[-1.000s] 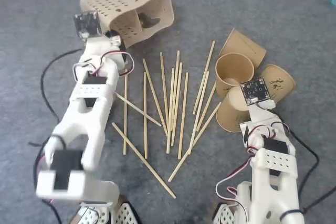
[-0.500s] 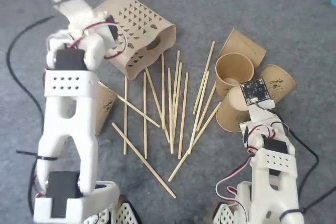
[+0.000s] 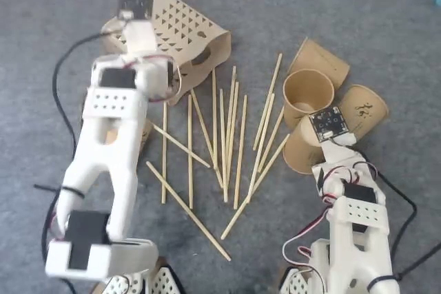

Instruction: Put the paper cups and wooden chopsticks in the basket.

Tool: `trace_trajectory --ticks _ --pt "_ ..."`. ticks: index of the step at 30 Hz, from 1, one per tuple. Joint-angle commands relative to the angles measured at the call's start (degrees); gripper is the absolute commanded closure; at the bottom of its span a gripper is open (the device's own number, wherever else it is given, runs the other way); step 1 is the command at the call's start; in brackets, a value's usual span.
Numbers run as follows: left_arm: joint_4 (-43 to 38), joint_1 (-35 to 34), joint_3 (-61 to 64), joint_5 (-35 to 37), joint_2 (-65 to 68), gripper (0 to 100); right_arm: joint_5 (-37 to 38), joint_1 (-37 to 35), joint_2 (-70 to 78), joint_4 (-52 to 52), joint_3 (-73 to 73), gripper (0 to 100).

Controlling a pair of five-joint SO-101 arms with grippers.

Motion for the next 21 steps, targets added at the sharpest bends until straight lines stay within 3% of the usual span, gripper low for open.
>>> trace_trajectory --ticks 1,7,13,21 --pt "-12.04 1.67 17.1 -1.41 -13.1 87 1.23 -0.57 -1.54 -1.1 -0.26 99.0" --pt "-25.85 1.67 35.12 -1.85 -23.38 62 1.41 -1.27 -1.36 -1.1 -0.26 99.0" --pt "-32.79 0.44 39.87 -6.59 -20.92 66 1.23 -1.19 -1.36 -1.1 -0.26 99.0" --pt "-43.52 -3.25 33.8 -8.35 -3.25 69 1.23 -1.1 -1.36 -1.1 -0.26 99.0"
